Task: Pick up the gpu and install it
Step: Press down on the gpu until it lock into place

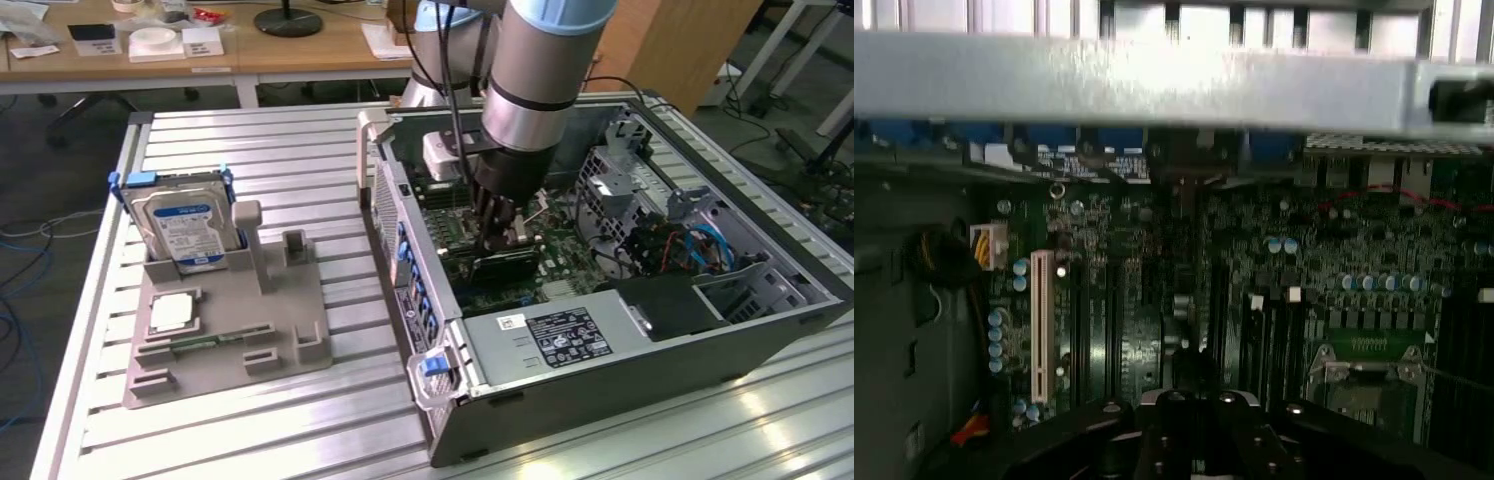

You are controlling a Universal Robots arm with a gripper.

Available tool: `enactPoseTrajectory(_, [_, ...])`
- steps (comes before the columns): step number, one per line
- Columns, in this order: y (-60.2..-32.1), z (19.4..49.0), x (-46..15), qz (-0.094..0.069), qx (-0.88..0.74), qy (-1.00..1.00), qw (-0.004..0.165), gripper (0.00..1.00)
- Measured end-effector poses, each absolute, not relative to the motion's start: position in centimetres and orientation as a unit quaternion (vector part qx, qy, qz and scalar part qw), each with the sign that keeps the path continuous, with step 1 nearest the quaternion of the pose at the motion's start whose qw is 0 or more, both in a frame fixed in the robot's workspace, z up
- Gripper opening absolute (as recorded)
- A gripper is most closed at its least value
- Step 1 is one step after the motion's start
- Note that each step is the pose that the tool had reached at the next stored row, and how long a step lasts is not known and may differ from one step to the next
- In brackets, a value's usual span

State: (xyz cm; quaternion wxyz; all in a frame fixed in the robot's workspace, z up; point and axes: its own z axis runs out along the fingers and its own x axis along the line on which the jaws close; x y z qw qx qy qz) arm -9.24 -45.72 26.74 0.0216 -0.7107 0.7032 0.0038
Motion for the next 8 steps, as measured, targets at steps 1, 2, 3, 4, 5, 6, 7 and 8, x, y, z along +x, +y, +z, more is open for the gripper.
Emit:
enactPoseTrajectory(1, [-45.73,26.72,-9.1,0.004,-0.711,0.703,0.022,0.11])
enactPoseTrajectory(2, [-45.73,26.72,-9.1,0.004,-0.711,0.703,0.022,0.11])
enactPoseTrajectory(3, [-45.73,26.72,-9.1,0.004,-0.711,0.703,0.022,0.11])
enactPoseTrajectory(4, [-45.73,26.72,-9.1,0.004,-0.711,0.703,0.022,0.11])
enactPoseTrajectory(5, [-45.73,26.73,-9.1,0.004,-0.711,0.703,0.022,0.11])
enactPoseTrajectory(6, [-45.73,26.73,-9.1,0.004,-0.711,0.703,0.022,0.11])
enactPoseTrajectory(7, [-45.73,26.73,-9.1,0.004,-0.711,0.703,0.022,0.11])
enactPoseTrajectory(8, [-45.73,26.73,-9.1,0.004,-0.711,0.703,0.022,0.11])
